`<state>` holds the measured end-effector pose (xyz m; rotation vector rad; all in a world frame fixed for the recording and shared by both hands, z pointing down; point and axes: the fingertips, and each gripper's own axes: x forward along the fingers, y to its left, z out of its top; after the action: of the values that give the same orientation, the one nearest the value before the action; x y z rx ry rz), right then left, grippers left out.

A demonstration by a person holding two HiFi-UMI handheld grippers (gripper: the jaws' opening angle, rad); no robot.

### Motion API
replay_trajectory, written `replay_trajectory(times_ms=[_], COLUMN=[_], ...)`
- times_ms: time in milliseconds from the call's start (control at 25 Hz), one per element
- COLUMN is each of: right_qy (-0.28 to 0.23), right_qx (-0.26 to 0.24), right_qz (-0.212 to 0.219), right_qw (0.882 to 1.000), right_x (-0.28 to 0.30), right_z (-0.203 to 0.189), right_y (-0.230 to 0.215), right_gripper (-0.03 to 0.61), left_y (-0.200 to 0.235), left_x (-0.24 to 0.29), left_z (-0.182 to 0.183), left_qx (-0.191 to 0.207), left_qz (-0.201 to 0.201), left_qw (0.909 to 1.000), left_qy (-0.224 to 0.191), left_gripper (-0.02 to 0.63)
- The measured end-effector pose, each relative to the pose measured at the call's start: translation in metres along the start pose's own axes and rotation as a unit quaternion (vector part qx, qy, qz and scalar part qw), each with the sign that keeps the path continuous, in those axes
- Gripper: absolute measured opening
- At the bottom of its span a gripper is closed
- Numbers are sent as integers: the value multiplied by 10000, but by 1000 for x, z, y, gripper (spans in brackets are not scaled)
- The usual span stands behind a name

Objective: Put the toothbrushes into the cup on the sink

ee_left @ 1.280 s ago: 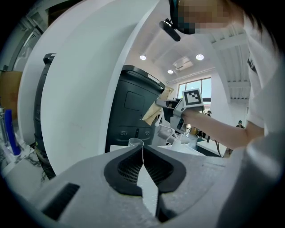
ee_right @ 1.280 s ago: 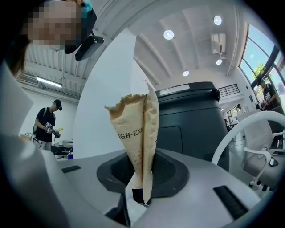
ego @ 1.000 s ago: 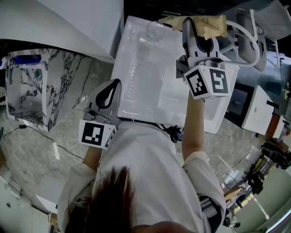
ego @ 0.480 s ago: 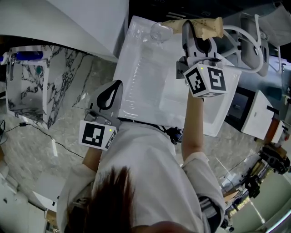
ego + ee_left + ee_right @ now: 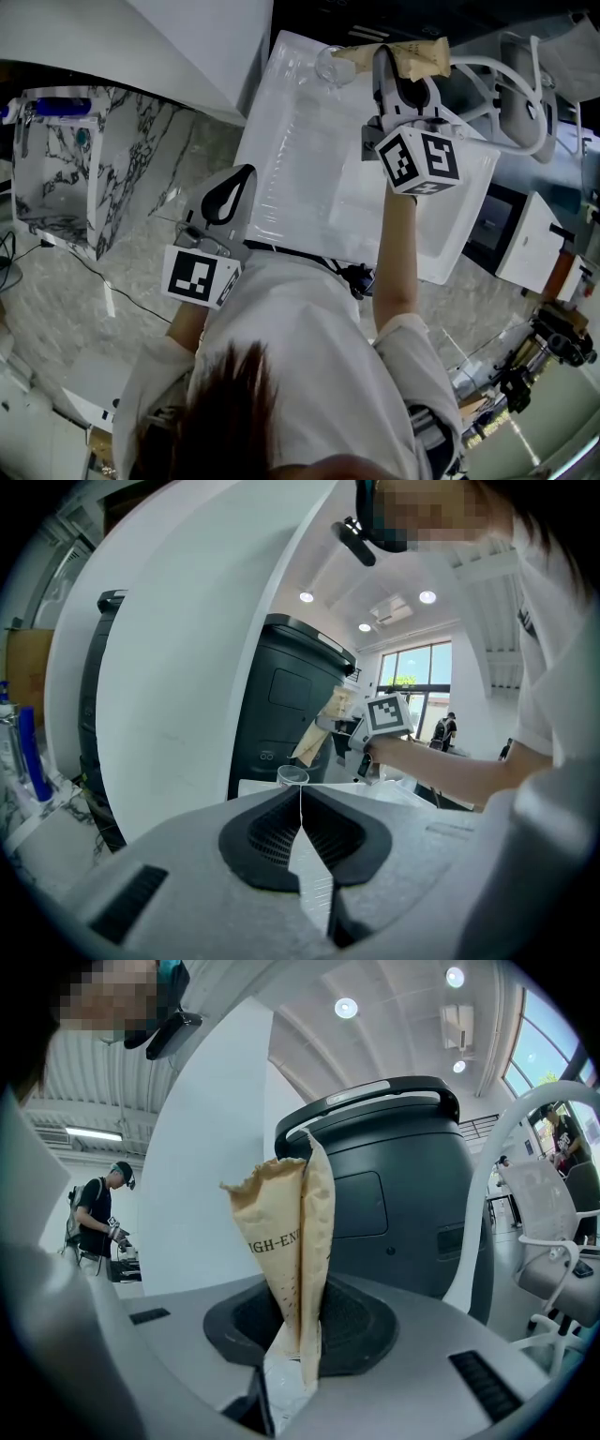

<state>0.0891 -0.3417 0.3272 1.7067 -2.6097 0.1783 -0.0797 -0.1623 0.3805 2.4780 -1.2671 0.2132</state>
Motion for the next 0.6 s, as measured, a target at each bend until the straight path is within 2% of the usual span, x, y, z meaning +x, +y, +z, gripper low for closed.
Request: replay_trajectory(times_ms=[600], right_qy=[243], right_qx=[-59], right_qz=[-50], right_qw=[9997], right_x=[6], right_z=[-34], right_y=[-5], right_gripper=[84], left_y=[0], left_x=[-3], left_z=[-4], left_qx=[-47], left_qz=[54], left_qw=[10000], left_qy=[45], left_gripper=[15])
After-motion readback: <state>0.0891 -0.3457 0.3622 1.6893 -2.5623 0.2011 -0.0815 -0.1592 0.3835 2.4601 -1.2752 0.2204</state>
